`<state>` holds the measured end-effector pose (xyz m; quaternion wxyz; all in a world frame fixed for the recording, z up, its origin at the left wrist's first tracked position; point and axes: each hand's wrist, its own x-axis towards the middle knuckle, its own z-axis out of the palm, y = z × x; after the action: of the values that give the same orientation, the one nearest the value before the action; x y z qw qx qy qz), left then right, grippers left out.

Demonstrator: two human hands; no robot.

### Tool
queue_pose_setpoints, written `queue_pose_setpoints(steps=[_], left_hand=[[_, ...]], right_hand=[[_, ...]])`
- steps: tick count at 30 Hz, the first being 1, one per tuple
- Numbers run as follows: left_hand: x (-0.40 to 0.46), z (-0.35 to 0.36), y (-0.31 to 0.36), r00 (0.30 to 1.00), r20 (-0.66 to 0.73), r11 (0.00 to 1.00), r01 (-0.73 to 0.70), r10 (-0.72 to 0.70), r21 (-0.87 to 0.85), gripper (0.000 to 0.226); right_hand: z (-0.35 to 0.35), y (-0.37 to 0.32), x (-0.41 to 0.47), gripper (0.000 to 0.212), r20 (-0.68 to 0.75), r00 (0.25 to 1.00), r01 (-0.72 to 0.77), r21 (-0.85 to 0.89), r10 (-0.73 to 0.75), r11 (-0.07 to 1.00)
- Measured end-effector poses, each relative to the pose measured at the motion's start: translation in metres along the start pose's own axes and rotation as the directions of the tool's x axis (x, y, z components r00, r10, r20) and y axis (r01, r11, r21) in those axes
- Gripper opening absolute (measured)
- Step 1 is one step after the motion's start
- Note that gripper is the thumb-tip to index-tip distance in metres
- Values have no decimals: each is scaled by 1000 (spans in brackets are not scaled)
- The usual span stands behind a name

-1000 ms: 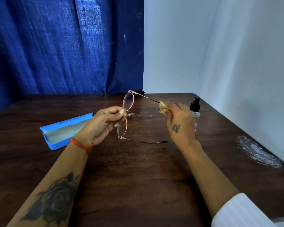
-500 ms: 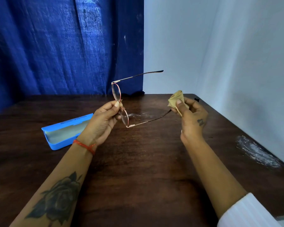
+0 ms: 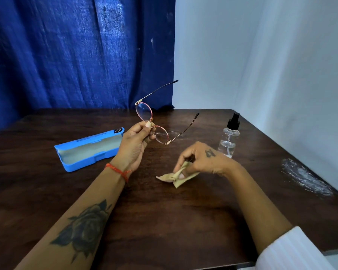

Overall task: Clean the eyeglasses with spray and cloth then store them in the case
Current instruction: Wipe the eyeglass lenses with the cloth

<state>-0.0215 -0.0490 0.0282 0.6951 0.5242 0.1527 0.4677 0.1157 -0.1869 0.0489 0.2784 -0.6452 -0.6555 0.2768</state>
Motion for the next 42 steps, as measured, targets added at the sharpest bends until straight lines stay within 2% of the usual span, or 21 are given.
queue_pose_setpoints(steps=[4, 6, 7, 9, 11, 13, 14, 16, 18, 20, 21, 28, 32, 35, 38, 42], left_hand=[[-2, 3, -2, 1000, 15, 1000, 16, -16, 21, 19], [-3, 4, -2, 1000, 11, 999, 27, -27, 23, 18], [-3, 5, -2, 1000, 4, 999, 31, -31, 20, 17], [-3, 6, -1, 999, -11, 999, 34, -34, 12, 17], [-5, 7, 1, 999, -22, 999, 32, -32, -16, 18], [-6, 10, 1, 999, -33, 997, 36, -39, -68, 18], [-7, 12, 1, 998, -37, 995, 42, -46, -95, 18], [-9, 14, -1, 997, -33, 990, 58, -63, -132, 18], [-11, 16, -4, 996, -9, 986, 87, -90, -139, 17], [-12, 17, -6, 991, 18, 983, 132, -131, -129, 15], [-12, 17, -6, 989, 30, 981, 150, -147, -123, 15], [-5, 8, 13, 979, 5, 963, 199, -202, -181, 31], [-3, 0, 14, 990, -76, 991, 121, -117, 59, 22], [-4, -3, 14, 994, -81, 989, 88, -78, 123, 18], [-4, -6, 17, 998, -54, 982, 49, -40, 181, 15], [-4, -12, 25, 1000, 6, 964, -16, 15, 264, 16]], right_hand=[[5, -1, 1, 22, 118, 991, -62, -53, 68, 997], [2, -4, -3, 25, 160, 984, -78, 0, 77, 997], [0, -5, -5, 25, 135, 989, -70, 54, 62, 996], [-4, -7, -5, 26, -76, 994, -68, 130, 79, 989], [-4, -3, 0, 25, -348, 917, -110, 242, 192, 964], [-1, -1, 6, 18, -458, 820, -87, 492, 343, 866], [2, -1, 9, 15, -442, 798, -58, 619, 409, 783], [9, -4, 15, 10, -354, 806, 2, 804, 475, 595], [16, -8, 19, 5, -313, 814, 82, 896, 489, 437], [21, -10, 23, 12, -360, 784, 183, 913, 506, 365], [21, -9, 25, 16, -397, 758, 227, 904, 517, 362], [14, -1, 25, 27, -616, 587, 326, 774, 525, 543], [11, 1, 24, 17, -730, 544, 353, 646, 414, 676], [6, 5, 21, 21, -785, 569, 322, 488, 247, 811], [0, 9, 17, 24, -792, 607, 203, 225, 58, 953], [-4, 10, 11, 17, -709, 702, 112, 25, -62, 993]])
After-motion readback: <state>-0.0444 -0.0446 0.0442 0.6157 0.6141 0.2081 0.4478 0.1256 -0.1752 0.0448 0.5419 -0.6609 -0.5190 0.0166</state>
